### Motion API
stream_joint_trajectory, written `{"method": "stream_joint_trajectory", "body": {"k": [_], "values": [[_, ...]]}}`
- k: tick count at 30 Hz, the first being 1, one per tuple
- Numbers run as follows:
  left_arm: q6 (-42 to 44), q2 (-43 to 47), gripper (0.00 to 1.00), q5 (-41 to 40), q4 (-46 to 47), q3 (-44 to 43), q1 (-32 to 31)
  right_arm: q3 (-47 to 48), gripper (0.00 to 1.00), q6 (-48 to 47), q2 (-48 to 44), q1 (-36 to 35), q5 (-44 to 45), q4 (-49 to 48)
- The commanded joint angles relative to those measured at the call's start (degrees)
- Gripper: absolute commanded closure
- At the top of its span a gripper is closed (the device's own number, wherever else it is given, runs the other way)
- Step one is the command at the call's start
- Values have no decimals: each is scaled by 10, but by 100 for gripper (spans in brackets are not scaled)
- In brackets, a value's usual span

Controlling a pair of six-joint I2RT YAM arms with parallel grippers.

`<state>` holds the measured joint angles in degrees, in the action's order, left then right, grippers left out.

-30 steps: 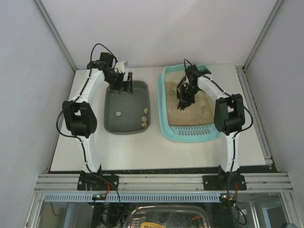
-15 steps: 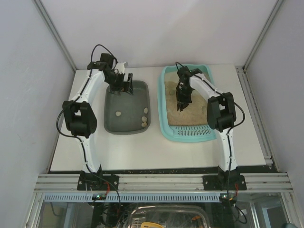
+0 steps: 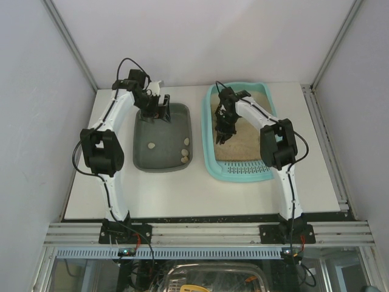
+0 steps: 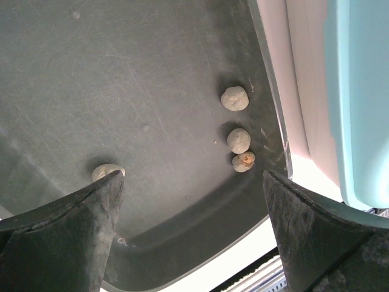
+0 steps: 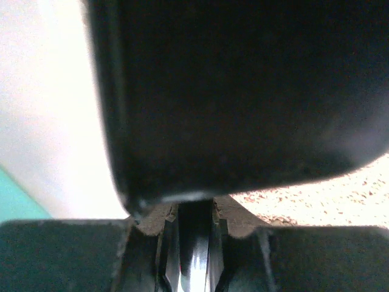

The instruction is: Clean the litter box

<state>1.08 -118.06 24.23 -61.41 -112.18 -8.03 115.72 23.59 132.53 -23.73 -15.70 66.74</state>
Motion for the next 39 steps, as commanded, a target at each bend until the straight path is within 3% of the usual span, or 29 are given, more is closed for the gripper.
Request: {"method": "stream_joint_trajectory", "body": {"k": [1,6,11,16,27,32,34,36,39], "values": [[4,35,0,9,9,7,-3,-56,100,17,-18,-2,-120,-51],[4,35,0,9,7,8,-3,-133,100,49,-56,27,-168,-145],[13,38,0,14,-4,11,-3,-196,100,67,-120,59,-156,-210],[34,37,0,28,-42,18,4,-297,100,113,-170,97,-260,-333],[42,56,0,18,-48,34,27,-305,100,83,-222,114,-348,-368],[74,72,0,-36,-40,53,33,-317,100,50,-251,114,-416,-385],[86,85,0,-55,-30,68,42,-377,100,100,-286,120,-448,-494],[97,96,0,-69,-25,78,48,-499,100,251,-331,137,-465,-701],[116,118,0,-81,-18,100,48,-642,100,351,-389,155,-444,-914]]}}
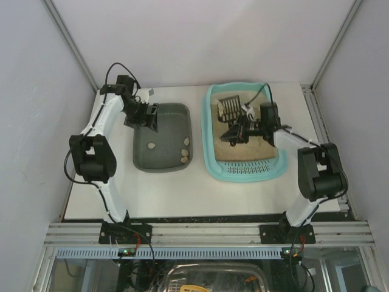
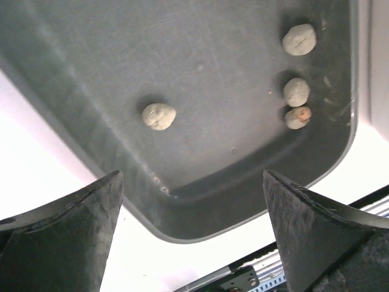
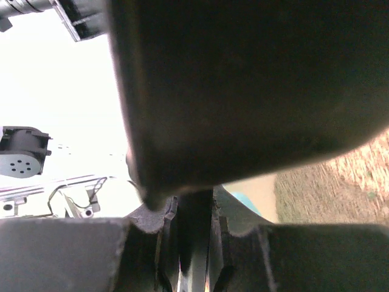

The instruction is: Clean the litter box

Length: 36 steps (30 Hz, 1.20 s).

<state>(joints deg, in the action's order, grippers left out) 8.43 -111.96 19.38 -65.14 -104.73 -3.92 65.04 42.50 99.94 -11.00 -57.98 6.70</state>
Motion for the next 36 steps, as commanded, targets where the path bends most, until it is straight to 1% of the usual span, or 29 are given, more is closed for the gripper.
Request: {"method": "stream_joint_trajectory", "body": {"k": [1,4,5,8,9,10,11,13,14,15,16,17,20,25,27,29,34,36], "values": [[45,67,0,-33,25,38,7,-162,100,168,-76,29,-17,-341],[46,92,0,-30,48,79,7,-220,100,173,-114,24,-22,-425],[44,97,0,-29,52,88,7,-230,100,161,-128,21,-21,-438],[38,102,0,-29,52,99,6,-233,100,86,-163,17,-24,-386],[36,104,0,-30,52,100,6,-240,100,86,-169,22,-33,-391],[35,105,0,-30,53,102,6,-253,100,110,-170,28,-41,-446],[34,109,0,-31,56,105,6,-276,100,162,-166,38,-45,-532],[31,116,0,-32,61,113,6,-322,100,292,-134,61,-41,-714],[31,117,0,-32,63,116,6,-338,100,366,-107,71,-38,-823],[30,119,0,-32,63,118,6,-350,100,437,-71,78,-34,-911],[30,120,0,-33,63,121,5,-347,100,489,-48,81,-44,-928],[29,121,0,-34,63,124,4,-346,100,493,-37,77,-57,-930],[25,123,0,-35,67,130,1,-351,100,477,-52,56,-93,-929],[23,125,0,-38,66,136,-8,-379,100,474,-48,73,-76,-928],[21,125,0,-39,67,138,-11,-374,100,483,-30,64,-92,-928],[20,126,0,-38,67,141,-14,-374,100,482,-33,51,-96,-928],[14,133,0,-61,80,141,-19,-388,100,489,-52,71,-35,-928],[10,142,0,-90,96,140,-20,-352,100,498,-38,48,-68,-913]]}}
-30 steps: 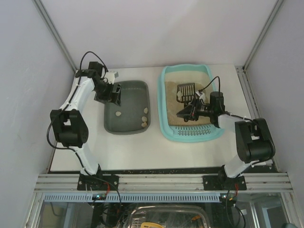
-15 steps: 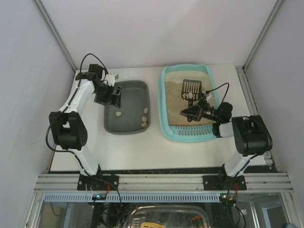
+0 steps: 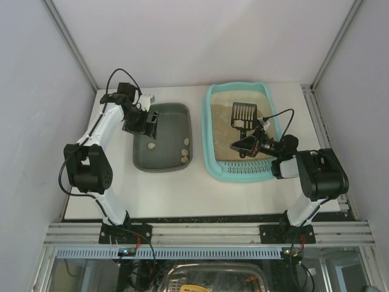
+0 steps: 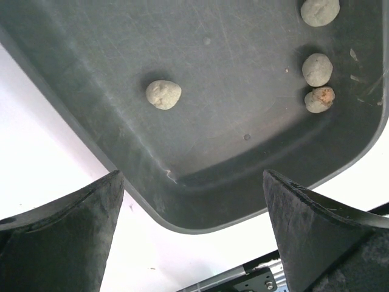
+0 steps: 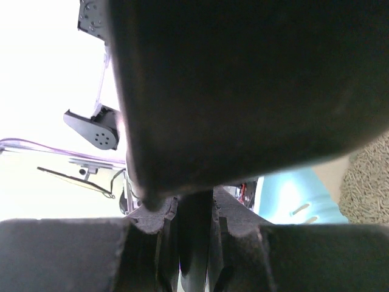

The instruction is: Clean the litter box

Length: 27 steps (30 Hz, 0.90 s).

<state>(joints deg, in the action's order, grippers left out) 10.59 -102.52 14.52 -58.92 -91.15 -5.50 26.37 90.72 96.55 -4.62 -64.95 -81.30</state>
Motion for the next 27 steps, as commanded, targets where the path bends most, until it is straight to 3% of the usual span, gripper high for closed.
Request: {"method": "stream_joint_trajectory", "body": {"k": [1,5,9,13,18,20,22,24,27], "values": [[-12,51,0,-52,40,3,-5,61,100,28,7,-26,-27,-19],[-6,45,0,-45,28,-6,-5,50,100,78,33,2,21,-48],[-12,40,0,-29,17,3,-5,85,100,58,25,-26,-11,-11],[-17,48,0,-23,18,15,-9,51,100,79,22,18,33,-38],[-18,57,0,-16,19,35,-18,88,100,-22,-28,-15,-8,127],[-18,61,0,-18,19,39,-22,57,100,-5,-40,21,39,116],[-19,66,0,-18,23,43,-25,69,100,21,-23,33,32,84],[-19,70,0,-21,26,40,-25,116,100,-42,-39,-2,-9,194],[-1,72,0,-32,19,15,-22,171,100,-222,-98,-24,13,469]]}}
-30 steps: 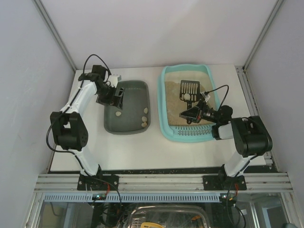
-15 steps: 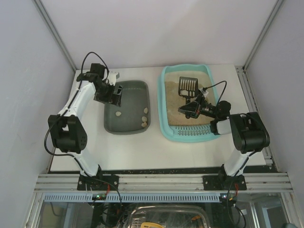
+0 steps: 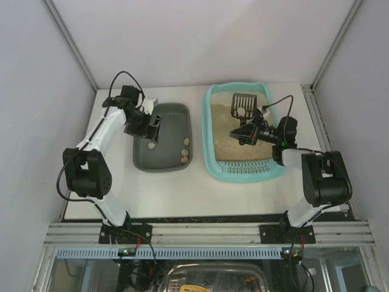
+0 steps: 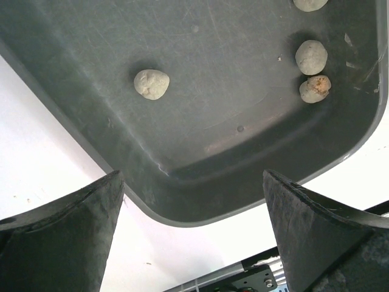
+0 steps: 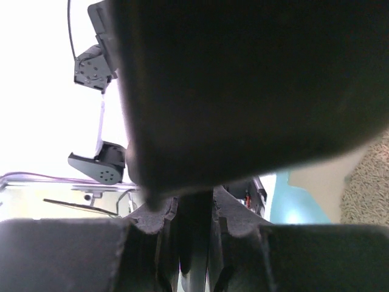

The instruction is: Clean the litter box

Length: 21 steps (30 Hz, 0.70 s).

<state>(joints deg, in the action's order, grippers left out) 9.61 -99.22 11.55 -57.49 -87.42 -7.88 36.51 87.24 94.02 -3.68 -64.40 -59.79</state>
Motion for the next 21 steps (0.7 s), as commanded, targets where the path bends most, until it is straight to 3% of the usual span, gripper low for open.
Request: {"method": "stream_joint_trajectory", "body": {"k": [1,4,10,13,18,21], "values": [[15,40,0,0,2,-39,5,80,100,-216,-81,-35,18,306],[28,35,2,76,-17,-80,31,123,100,-239,-72,-51,16,371],[-55,26,1,212,1,-106,99,310,100,-466,-37,-160,79,702],[-80,22,1,228,11,-104,144,420,100,-535,16,-217,128,814],[-97,12,1,238,16,-104,204,633,100,-672,136,-326,287,1041],[-98,13,1,222,17,-104,221,716,100,-707,202,-365,376,1118]]}}
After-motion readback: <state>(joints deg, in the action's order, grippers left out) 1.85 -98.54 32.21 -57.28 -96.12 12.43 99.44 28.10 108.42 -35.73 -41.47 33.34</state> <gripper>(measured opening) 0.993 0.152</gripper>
